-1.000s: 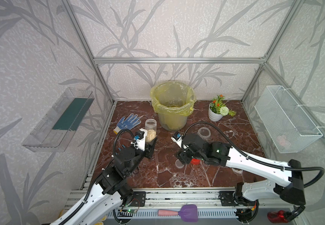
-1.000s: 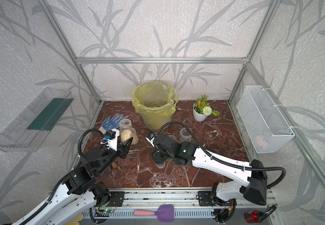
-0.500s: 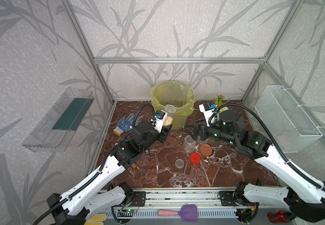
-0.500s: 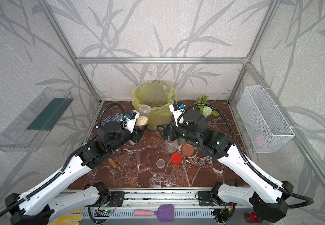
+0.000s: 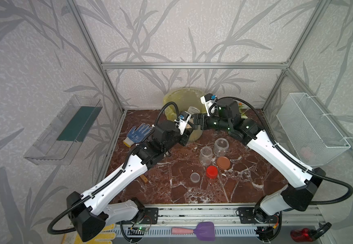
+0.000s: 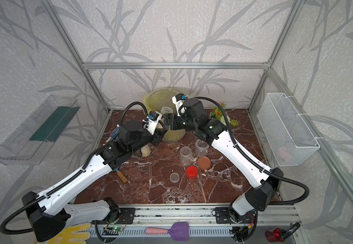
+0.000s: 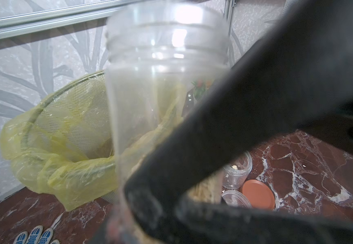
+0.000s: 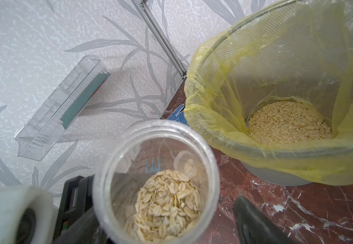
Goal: Empty expired oatmeal from jars
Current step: Pour the expired oatmeal into the trash bin.
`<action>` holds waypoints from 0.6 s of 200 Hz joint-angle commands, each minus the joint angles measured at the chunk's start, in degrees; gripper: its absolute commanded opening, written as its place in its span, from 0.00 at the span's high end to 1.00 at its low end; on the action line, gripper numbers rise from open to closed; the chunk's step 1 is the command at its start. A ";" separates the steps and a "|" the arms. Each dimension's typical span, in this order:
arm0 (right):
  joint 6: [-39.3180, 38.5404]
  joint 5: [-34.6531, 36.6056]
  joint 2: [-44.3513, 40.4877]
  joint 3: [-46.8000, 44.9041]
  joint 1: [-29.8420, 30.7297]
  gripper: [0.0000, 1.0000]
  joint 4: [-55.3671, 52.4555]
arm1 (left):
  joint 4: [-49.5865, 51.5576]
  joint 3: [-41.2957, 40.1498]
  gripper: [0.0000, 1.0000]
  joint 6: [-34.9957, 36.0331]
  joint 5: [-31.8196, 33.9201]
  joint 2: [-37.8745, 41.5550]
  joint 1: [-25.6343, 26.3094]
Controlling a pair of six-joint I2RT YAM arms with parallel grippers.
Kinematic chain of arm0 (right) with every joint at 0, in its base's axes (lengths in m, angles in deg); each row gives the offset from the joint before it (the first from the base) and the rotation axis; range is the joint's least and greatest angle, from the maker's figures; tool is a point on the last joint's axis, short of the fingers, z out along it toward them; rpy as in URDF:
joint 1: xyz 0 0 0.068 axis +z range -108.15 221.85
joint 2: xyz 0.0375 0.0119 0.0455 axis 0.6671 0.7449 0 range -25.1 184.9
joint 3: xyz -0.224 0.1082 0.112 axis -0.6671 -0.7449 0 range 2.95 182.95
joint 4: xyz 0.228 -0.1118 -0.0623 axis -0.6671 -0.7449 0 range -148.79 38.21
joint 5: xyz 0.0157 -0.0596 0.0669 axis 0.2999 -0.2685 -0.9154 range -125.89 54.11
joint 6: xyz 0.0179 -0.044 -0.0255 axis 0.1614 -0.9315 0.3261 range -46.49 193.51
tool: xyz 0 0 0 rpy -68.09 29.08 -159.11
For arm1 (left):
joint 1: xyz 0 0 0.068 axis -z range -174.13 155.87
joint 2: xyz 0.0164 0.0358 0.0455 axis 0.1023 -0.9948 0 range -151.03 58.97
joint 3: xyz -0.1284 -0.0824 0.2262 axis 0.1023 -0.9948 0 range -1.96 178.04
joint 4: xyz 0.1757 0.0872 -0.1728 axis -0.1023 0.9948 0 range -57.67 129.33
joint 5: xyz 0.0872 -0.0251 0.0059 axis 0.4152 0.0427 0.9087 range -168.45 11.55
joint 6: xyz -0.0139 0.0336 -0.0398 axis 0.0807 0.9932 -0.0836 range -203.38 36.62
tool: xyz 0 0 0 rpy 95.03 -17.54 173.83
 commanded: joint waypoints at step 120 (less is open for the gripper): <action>6.03 -4.44 14.55 13.86 -1.68 0.67 4.91 | -2.56 7.42 0.28 0.60 -6.59 -4.85 -6.09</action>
